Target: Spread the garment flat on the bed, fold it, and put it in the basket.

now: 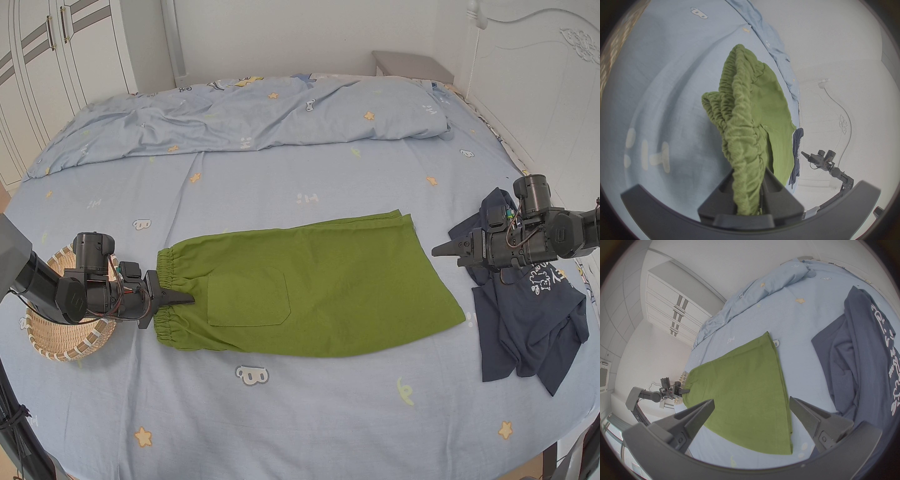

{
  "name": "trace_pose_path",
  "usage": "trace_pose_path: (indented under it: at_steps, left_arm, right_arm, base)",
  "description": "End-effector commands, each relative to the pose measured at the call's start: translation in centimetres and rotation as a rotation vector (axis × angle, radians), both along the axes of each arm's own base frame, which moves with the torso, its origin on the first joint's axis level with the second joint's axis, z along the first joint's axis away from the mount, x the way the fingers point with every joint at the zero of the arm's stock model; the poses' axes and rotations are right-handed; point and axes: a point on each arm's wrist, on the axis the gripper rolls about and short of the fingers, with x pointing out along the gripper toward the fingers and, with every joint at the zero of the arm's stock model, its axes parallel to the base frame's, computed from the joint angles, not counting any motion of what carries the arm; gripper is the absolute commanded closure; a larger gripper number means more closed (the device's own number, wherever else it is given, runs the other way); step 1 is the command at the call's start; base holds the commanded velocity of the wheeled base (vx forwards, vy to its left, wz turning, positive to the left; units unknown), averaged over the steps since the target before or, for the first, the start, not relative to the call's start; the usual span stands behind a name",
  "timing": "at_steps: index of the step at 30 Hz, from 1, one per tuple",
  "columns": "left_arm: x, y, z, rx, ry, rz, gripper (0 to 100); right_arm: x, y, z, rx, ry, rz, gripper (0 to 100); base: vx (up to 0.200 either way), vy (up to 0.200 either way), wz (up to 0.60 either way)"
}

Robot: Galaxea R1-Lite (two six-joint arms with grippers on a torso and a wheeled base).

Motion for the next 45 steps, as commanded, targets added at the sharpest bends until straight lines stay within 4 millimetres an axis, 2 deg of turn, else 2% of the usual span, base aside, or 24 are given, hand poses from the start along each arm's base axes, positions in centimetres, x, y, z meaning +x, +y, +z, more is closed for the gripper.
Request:
trace_pose_path:
  at_steps: [1,9,10,20,29,38,39,45]
  left_arm:
    - [-0.3,0.0,1.7,0.003,-0.045,0.0,100]
    - [-0.2,0.2,1.6,0.004,-0.047,0.004,100]
    - [-0.2,0.2,1.6,0.005,-0.049,0.003,100]
    - [-0.3,0.1,1.6,0.007,-0.051,0.0,100]
    - [-0.3,0.1,1.7,0.007,-0.053,-0.001,100]
    - [-0.3,0.1,1.7,0.007,-0.051,0.0,100]
    - [-0.3,0.1,1.7,0.007,-0.051,0.0,100]
    - [-0.3,0.1,1.7,0.007,-0.05,0.0,100]
  right_arm:
    - [2.1,-0.6,-2.9,-0.002,0.039,0.036,0]
    - [3.8,-1.2,-5.0,-0.003,0.077,0.024,0]
    - [4.0,-1.2,-5.7,-0.005,0.095,0.026,0]
    - [4.1,0.3,-8.0,-0.024,0.161,0.082,0]
    - [3.8,1.4,-7.9,0.059,0.221,0.176,0]
    - [4.2,1.1,-8.0,0.112,0.257,0.204,0]
    - [4.2,1.1,-8.0,0.112,0.257,0.204,100]
    - [5.1,-0.7,-8.1,0.12,0.243,0.163,100]
  base:
    - [0.0,0.0,0.0]
    - [0.0,0.0,0.0]
    - [0.0,0.0,0.0]
    - [0.0,0.0,0.0]
    - [0.0,0.0,0.0]
    - [0.0,0.0,0.0]
    - [0.0,0.0,0.0]
    - [0.0,0.0,0.0]
